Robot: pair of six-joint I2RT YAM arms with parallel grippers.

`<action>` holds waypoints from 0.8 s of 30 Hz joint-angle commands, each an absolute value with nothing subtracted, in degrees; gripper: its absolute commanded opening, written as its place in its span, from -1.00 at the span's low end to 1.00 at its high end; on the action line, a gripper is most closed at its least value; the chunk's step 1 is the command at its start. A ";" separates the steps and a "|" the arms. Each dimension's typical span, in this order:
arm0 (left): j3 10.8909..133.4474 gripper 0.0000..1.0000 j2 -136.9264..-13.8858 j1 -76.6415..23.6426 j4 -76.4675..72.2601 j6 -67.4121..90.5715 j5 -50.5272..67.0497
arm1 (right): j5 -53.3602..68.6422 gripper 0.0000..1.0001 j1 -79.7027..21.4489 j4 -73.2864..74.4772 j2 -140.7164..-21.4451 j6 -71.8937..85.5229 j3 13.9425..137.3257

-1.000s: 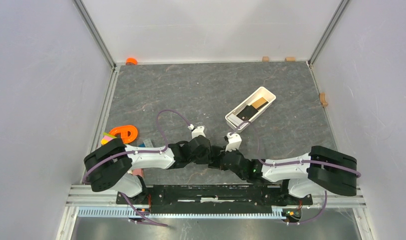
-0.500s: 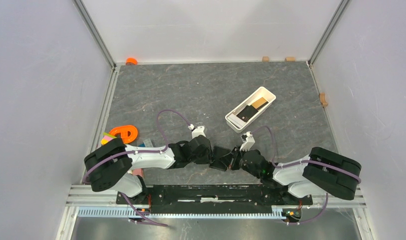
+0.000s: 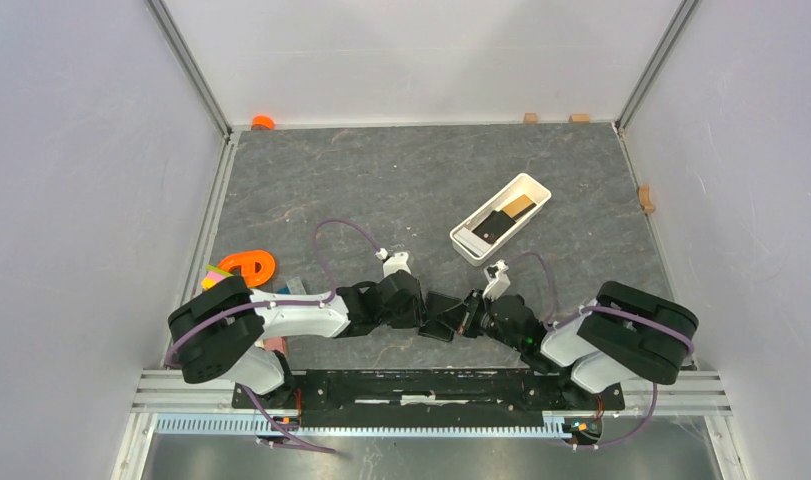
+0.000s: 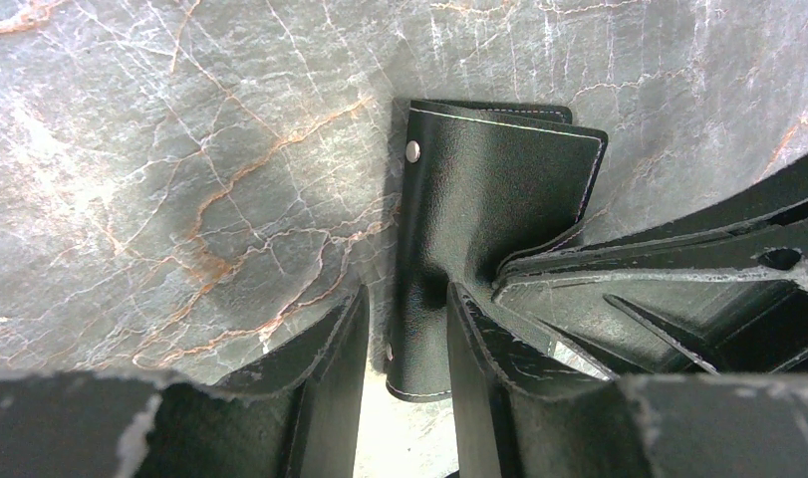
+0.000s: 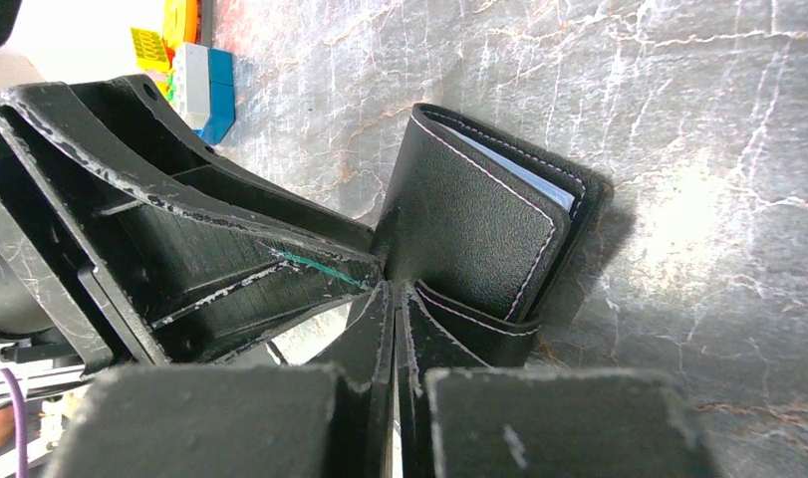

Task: Put the credit cards into the card holder
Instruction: Close the card holder at the center of the board.

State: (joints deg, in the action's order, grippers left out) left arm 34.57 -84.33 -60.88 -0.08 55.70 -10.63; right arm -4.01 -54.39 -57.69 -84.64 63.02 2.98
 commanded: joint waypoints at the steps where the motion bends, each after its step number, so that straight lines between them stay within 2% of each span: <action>1: 31.74 -0.15 -86.18 -61.24 11.07 55.90 -12.84 | -4.34 -1.00 -52.77 -49.28 -90.17 63.43 -6.13; 12: 32.24 -0.07 -81.37 -61.17 12.36 54.74 -13.54 | -1.81 -1.00 -48.76 -66.27 -99.81 68.33 -12.88; 22: 35.54 -0.04 -77.19 -60.93 17.89 52.17 -15.28 | 2.89 -1.00 -44.84 -97.37 -121.34 74.51 -17.50; 24: 35.92 -0.04 -76.70 -60.86 18.49 51.88 -15.66 | 2.85 -1.00 -44.83 -98.08 -122.23 75.30 -17.12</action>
